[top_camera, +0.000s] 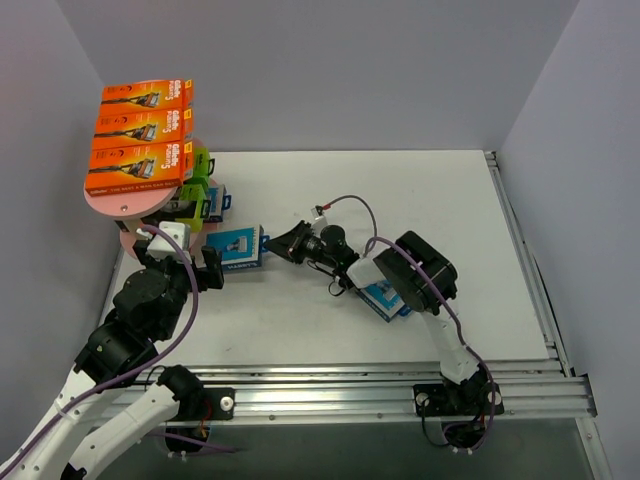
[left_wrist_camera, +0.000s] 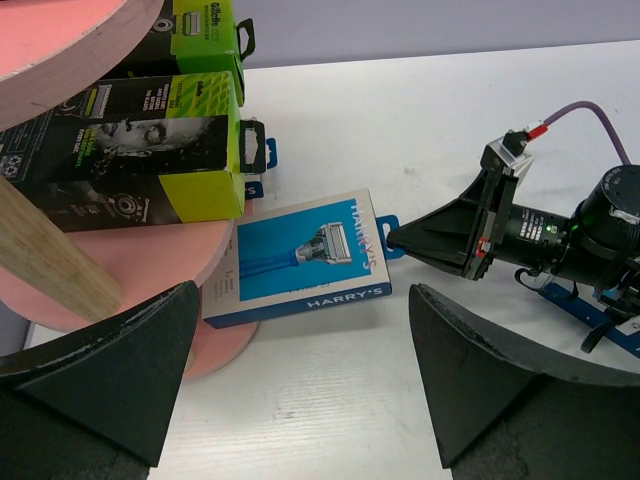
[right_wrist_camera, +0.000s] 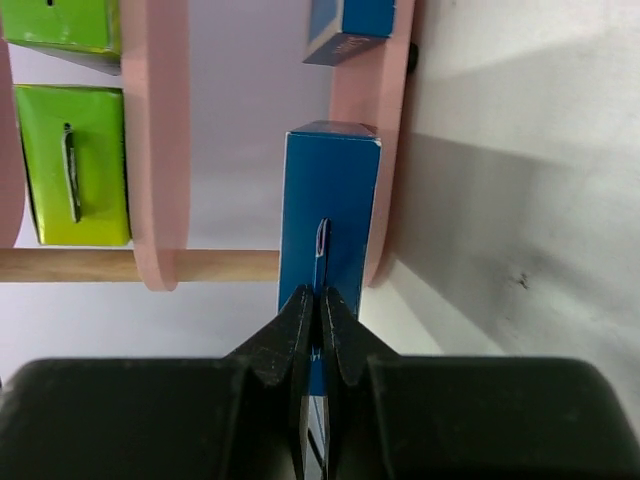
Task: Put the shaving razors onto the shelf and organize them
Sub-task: Place the shaving razor onto shelf
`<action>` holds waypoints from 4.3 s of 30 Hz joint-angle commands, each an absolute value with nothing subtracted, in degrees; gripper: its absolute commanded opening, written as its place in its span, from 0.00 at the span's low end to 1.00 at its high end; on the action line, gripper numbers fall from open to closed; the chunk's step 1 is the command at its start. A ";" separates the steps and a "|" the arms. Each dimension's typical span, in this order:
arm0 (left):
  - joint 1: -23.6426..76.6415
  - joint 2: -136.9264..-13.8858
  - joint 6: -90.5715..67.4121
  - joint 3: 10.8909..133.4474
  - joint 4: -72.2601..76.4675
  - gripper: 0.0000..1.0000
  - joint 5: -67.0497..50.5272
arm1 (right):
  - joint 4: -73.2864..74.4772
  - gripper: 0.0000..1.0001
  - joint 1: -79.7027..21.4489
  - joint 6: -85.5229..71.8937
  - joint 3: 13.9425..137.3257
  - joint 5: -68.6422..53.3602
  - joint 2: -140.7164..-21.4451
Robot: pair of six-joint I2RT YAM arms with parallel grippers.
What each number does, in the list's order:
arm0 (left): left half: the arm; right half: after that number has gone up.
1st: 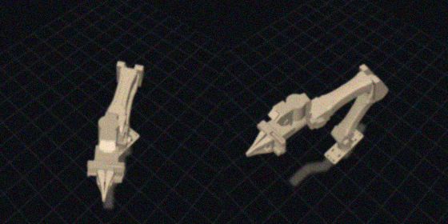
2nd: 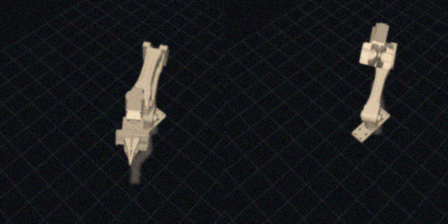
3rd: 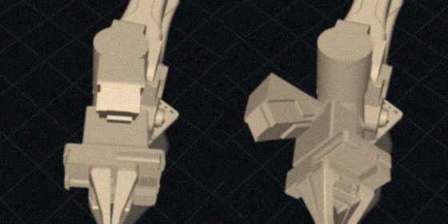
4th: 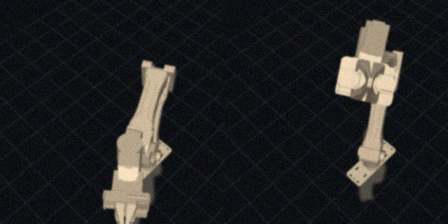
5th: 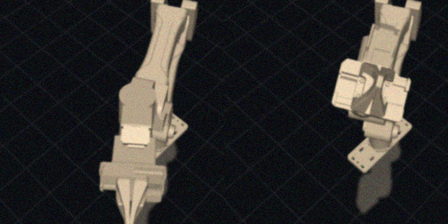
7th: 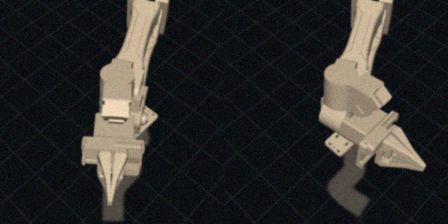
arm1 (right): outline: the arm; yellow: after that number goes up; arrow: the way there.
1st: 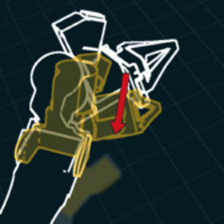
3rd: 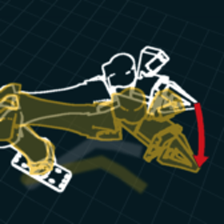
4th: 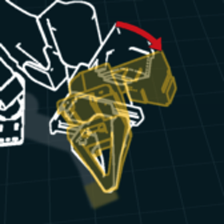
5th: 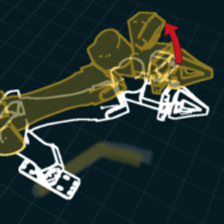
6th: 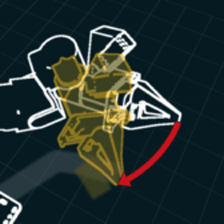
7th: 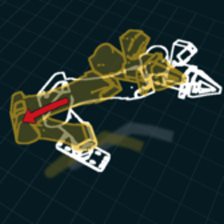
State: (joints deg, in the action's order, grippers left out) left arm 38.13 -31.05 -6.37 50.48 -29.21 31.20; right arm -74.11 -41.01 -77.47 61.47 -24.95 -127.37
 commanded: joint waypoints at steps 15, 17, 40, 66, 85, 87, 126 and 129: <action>37.71 -30.94 -6.50 50.80 -25.93 0.95 30.67 | -86.22 0.00 -42.71 -76.11 73.38 -26.28 -133.32; 37.62 -30.85 -6.50 50.80 -25.93 0.95 30.67 | -85.70 0.00 -42.89 -76.38 75.05 -26.10 -134.20; 37.62 -30.76 -6.59 50.71 -25.66 0.95 30.41 | -74.45 0.00 -45.53 -77.34 89.65 -22.76 -144.49; 37.62 -30.59 -6.50 50.80 -25.49 0.95 29.88 | -63.63 0.00 -46.14 -76.29 97.12 -21.71 -149.15; 37.62 -30.32 -6.59 50.63 -25.40 0.95 29.62 | -61.70 0.00 -46.41 -77.34 103.71 -22.06 -152.58; 37.62 -30.24 -6.50 50.63 -25.40 0.95 29.62 | -61.26 0.00 -46.41 -77.34 104.15 -22.06 -152.75; 37.70 -30.32 -6.59 50.63 -25.14 0.95 29.27 | -58.71 0.00 -45.35 -77.43 110.22 -22.50 -155.83; 37.62 -30.41 -6.59 50.63 -25.22 0.95 29.27 | -59.06 0.10 -45.35 -77.78 109.87 -22.67 -155.83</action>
State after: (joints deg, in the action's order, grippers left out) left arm 38.02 -30.52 -6.37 50.48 -28.82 29.71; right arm -57.39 -45.74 -77.93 107.90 -22.50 -155.48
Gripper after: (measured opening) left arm 0.947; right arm 0.084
